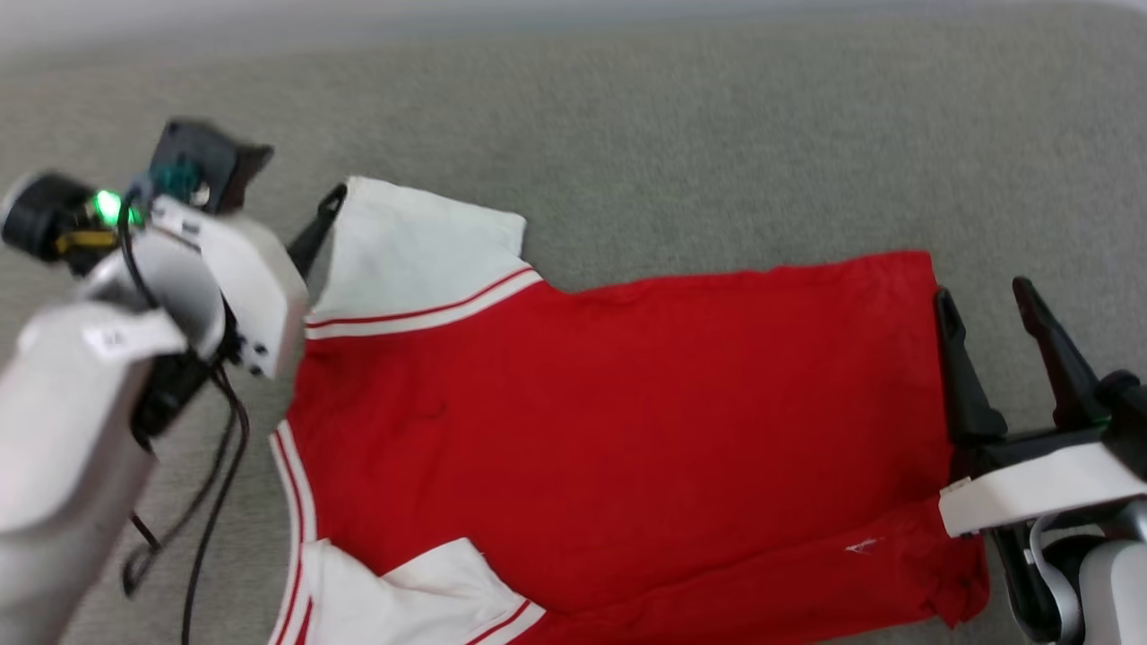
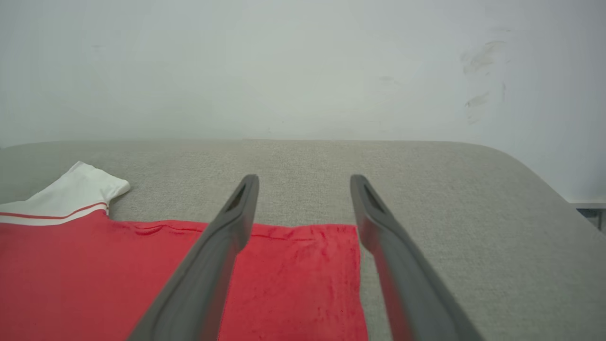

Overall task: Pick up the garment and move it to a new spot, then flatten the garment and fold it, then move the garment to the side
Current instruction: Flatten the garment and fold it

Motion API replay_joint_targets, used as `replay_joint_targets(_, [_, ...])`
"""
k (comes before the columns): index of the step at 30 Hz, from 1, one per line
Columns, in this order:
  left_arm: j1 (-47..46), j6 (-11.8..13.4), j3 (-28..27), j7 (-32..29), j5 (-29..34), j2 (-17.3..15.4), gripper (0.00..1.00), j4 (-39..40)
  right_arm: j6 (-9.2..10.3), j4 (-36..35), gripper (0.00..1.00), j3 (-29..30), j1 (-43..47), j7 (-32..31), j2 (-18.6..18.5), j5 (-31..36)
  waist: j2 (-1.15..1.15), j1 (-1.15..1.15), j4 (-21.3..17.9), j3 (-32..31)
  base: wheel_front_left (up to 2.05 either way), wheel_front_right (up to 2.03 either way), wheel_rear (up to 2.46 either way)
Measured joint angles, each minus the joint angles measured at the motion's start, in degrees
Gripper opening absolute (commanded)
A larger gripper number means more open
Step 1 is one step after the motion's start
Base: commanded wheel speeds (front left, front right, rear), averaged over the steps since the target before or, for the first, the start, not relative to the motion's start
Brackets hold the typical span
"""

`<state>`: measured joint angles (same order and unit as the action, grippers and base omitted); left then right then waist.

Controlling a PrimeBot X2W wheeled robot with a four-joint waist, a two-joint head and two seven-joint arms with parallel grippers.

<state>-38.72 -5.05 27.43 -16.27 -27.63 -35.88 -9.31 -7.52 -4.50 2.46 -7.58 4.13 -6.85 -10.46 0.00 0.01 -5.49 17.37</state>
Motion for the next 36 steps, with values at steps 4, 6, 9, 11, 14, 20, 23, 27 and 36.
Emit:
replay_joint_targets(4, [-7.7,-1.6,2.0,-9.3,-2.0,-2.1,1.00,-2.7,0.00,-0.5,1.00,-0.5,-1.5,0.1,0.6,0.1,0.00,0.00,-1.5,4.2,0.00,0.00,0.00])
replay_joint_targets(6, [-9.9,-2.0,2.6,-13.6,-4.9,-2.1,1.00,-4.5,0.00,-0.3,1.00,-0.5,-2.0,0.2,1.0,0.1,0.00,0.01,-2.3,5.9,0.00,0.00,0.00])
replay_joint_targets(9, [-12.7,-2.3,3.5,-18.6,-8.5,-2.3,1.00,-6.9,0.00,0.4,1.00,-0.7,-2.1,0.7,1.3,0.3,0.00,0.01,-3.3,8.1,0.00,0.00,0.00])
replay_joint_targets(11, [-14.4,-2.3,3.8,-20.5,-10.1,-3.0,1.00,-8.4,0.00,0.8,1.00,-1.2,-2.2,0.9,1.5,0.5,0.00,0.01,-3.9,9.2,0.00,0.00,0.00])
replay_joint_targets(14, [-16.5,-2.3,4.3,-22.0,-10.6,-3.6,1.00,-10.9,0.00,1.0,1.00,-1.7,-3.1,0.9,1.6,0.5,0.00,0.00,-4.7,10.5,0.00,0.00,0.00])
replay_joint_targets(20, [-18.3,-2.4,5.6,-23.4,-11.6,-3.4,1.00,-14.7,0.00,1.5,1.00,-1.9,-4.1,1.4,2.0,0.5,0.00,0.00,-5.8,12.4,0.00,0.00,0.00])
replay_joint_targets(23, [-19.1,-2.4,6.2,-24.6,-12.1,-3.5,1.00,-16.5,0.00,1.8,1.00,-2.0,-4.1,1.4,2.3,0.2,0.00,0.00,-6.1,12.8,0.00,0.00,0.00])
replay_joint_targets(27, [-19.7,-2.4,6.6,-26.2,-13.7,-3.2,0.09,-17.6,0.00,1.3,1.00,-2.0,-4.2,1.4,2.7,-0.6,0.00,-0.01,-6.3,13.3,0.00,0.00,0.00])
replay_joint_targets(36, [-18.1,-1.9,6.0,-22.2,-15.7,-0.5,0.00,-18.7,0.00,1.5,1.00,-1.5,-4.5,0.5,2.4,1.7,0.00,-0.01,-5.3,12.1,0.00,0.00,0.00])
